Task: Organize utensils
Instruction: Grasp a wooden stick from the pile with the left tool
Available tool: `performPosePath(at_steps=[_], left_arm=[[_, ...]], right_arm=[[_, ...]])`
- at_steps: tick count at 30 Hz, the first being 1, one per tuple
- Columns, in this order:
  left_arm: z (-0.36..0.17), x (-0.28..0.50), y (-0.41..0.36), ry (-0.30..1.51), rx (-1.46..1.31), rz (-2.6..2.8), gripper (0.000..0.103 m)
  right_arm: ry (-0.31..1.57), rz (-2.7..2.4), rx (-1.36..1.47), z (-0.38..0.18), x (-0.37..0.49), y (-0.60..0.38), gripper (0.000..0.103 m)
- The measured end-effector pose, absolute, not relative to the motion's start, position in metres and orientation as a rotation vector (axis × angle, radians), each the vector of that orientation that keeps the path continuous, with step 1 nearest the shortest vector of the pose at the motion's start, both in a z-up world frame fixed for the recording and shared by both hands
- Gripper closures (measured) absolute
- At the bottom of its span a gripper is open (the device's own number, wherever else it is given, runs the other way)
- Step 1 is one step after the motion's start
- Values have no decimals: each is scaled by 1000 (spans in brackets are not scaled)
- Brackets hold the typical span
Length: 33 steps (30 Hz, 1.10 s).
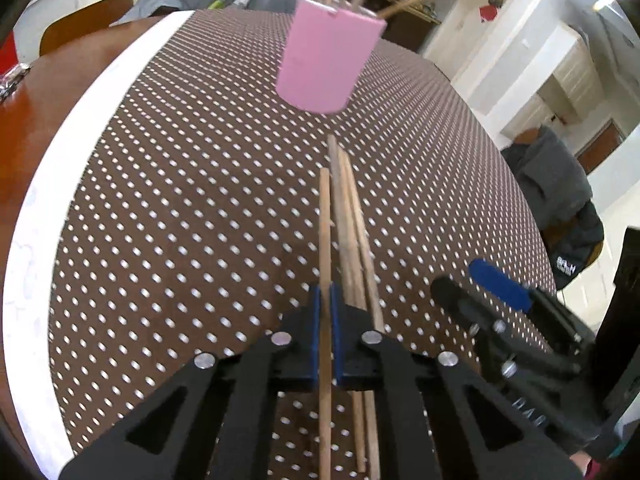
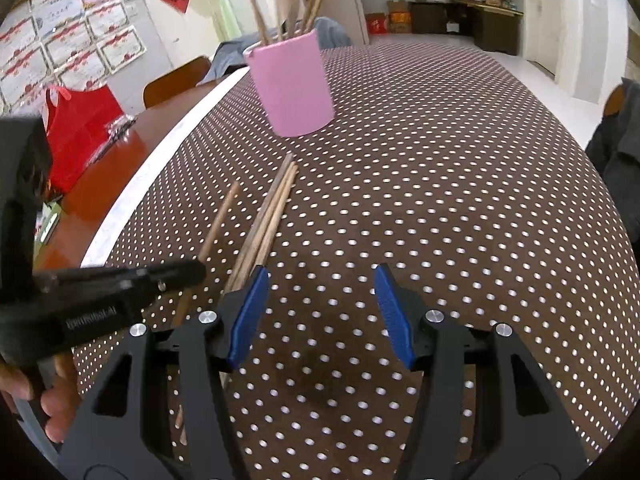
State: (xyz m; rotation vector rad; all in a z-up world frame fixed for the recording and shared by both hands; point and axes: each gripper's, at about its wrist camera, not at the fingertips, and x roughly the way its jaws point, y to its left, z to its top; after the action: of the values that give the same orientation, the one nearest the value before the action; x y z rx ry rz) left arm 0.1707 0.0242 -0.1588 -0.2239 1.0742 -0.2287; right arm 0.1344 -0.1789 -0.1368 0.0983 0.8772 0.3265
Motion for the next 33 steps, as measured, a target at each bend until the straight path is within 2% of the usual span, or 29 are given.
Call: performPosePath(at_steps=[7, 25, 26, 27, 28, 33], left_arm=[[-148, 187, 53, 1041, -250, -171, 97], [-162, 211, 44, 1065, -246, -179, 97], [-162, 211, 44, 1066, -247, -176, 97], [-161, 212, 44, 1066, -248, -173, 97], [-161, 213, 44, 1066, -247, -174, 97], [-156, 215, 40, 1060, -238, -180, 97]], right_arm=[[914, 324, 18, -143, 150, -149, 48], [1018, 255, -183, -154, 182, -118, 49], [1034, 265, -187, -153, 187, -117, 50], [1047, 273, -184, -153, 192, -118, 58], [1053, 272, -186, -152, 196, -117, 70], [1098, 290, -170, -147, 216, -125, 90]])
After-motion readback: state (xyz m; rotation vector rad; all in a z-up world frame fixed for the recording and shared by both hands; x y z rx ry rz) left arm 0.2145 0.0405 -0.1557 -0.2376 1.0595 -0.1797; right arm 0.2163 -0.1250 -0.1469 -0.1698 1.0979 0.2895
